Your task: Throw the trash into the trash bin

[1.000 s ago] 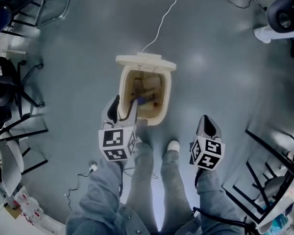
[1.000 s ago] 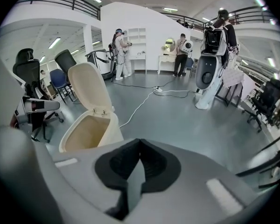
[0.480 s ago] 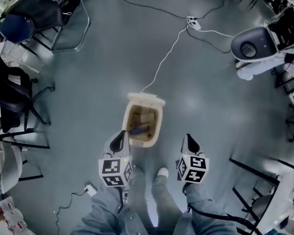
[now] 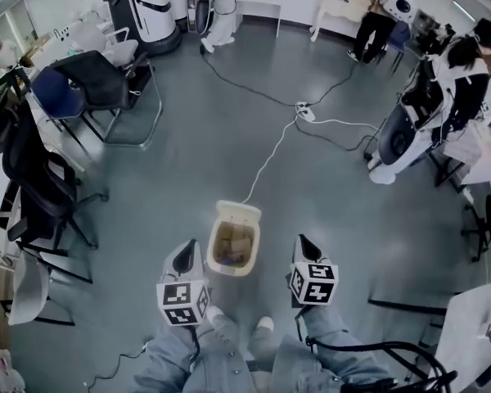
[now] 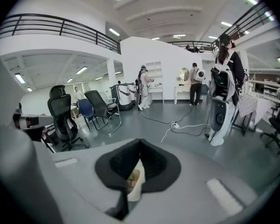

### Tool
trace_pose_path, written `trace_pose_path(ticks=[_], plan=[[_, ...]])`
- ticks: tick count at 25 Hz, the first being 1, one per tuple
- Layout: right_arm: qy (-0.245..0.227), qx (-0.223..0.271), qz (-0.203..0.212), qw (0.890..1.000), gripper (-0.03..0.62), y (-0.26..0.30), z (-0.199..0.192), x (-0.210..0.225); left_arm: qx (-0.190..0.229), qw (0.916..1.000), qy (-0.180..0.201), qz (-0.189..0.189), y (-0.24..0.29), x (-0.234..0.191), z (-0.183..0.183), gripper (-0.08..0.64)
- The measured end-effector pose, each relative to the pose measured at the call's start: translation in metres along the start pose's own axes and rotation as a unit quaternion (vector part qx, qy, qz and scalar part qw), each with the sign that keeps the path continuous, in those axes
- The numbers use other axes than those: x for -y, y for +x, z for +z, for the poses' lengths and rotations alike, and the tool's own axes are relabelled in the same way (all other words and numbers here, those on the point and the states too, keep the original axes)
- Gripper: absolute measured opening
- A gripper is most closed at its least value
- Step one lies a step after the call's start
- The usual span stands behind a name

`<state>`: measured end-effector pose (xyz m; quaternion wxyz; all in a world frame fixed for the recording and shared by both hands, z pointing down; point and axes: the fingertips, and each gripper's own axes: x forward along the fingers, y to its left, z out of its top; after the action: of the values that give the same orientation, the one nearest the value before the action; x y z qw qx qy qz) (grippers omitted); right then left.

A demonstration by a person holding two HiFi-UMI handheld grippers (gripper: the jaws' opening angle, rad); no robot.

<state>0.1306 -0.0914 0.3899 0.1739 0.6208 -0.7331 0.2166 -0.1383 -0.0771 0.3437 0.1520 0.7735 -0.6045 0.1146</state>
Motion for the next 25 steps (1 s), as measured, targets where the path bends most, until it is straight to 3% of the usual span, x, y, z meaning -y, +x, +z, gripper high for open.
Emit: trace_pose_path(ticks=[5,12,25], plan=[[-0.026,0.034,-0.004,0.999,0.003,-0.039,0.05,0.003,0.034,0.9983,0.02,0.043,-0.037,-0.024,0.037,0.009],[-0.025,0.041,-0.013,0.999,0.003,-0.057,0.06,0.012,0.051,0.9936,-0.013,0.1,-0.063,-0.066,0.045,0.009],[-0.013,0.038,-0.032,0.999,0.003,-0.068,0.06,0.039,0.051,0.9951,-0.001,0.085,-0.051,-0.037,0.056,0.009]])
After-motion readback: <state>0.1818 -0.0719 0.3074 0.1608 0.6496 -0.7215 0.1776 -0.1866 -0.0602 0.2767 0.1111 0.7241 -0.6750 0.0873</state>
